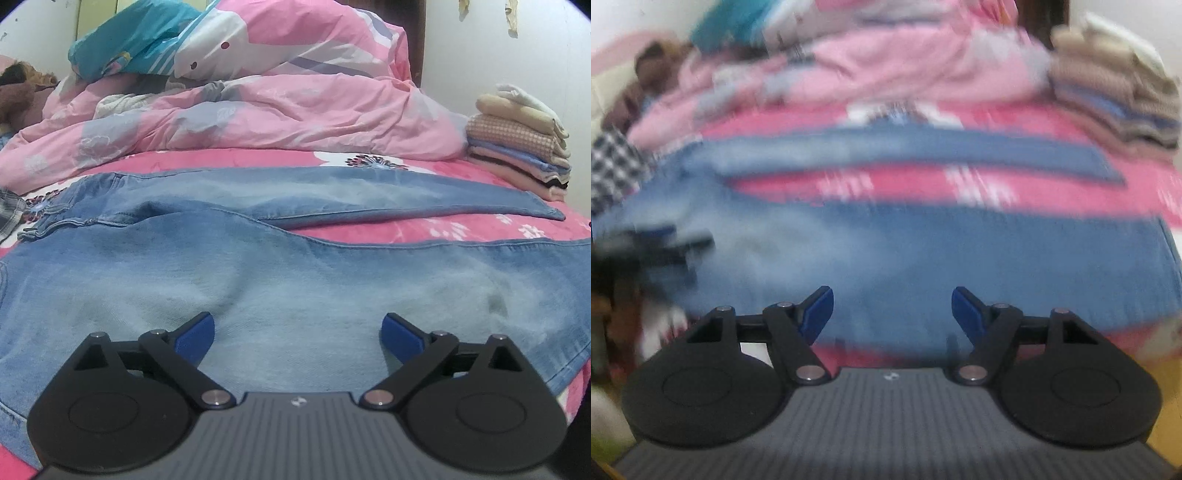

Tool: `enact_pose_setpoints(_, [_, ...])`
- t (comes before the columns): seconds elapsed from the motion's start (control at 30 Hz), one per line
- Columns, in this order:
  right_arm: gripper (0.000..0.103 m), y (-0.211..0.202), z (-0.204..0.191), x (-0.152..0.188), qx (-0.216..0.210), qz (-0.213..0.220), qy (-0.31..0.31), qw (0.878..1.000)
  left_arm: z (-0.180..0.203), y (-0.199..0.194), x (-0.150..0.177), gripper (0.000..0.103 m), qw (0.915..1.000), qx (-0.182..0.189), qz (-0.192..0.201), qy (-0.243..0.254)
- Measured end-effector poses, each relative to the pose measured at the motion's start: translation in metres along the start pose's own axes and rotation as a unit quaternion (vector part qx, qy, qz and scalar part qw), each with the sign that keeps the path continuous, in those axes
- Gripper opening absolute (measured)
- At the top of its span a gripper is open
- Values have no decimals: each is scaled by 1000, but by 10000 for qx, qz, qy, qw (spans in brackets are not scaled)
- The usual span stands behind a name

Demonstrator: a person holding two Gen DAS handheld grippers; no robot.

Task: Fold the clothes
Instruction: 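Press and smooth the folded jeans flat with both open grippers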

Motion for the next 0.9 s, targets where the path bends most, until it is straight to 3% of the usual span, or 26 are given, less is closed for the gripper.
enact_pose_setpoints(0.2, [71,16,-23,-16,-67,95,72,9999,-1,0,0,98,10000,28,5,-28])
enact_pose_setpoints(0.27, [71,7,-29,2,-7,181,-17,9998,-1,0,0,98,10000,47,25,-39])
enact_pose_setpoints(0.43, [70,-26,-32,28,17,-262,60,9996,0,1,1,101,10000,39,57,3])
enact_pose_setpoints(0.5, [71,-32,-34,23,16,-182,66,9998,0,1,2,101,10000,32,58,8])
enact_pose_setpoints(0.67, [72,-28,-51,-13,-119,583,42,9982,-4,-5,4,101,10000,-14,-7,34])
enact_pose_setpoints(0.8, [72,8,-58,-19,-169,627,148,9978,-7,-10,6,101,10000,-52,-59,54])
enact_pose_setpoints(0.87, [76,24,-60,-7,-149,450,150,9988,-9,-12,7,101,9999,-70,-85,65])
enact_pose_setpoints(0.9, [78,22,-64,-2,-88,586,-3,9982,-9,-13,7,101,9999,-80,-98,70])
Point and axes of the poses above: each gripper's, at about its wrist camera, not at the fingertips, and y roughly the way its jaws point, z to its right, x to its underside, the point moved 4 cm from there along y, roughly the way its jaws point, and after that the axes turned 1 degree about -x, right-handed, at the moved point
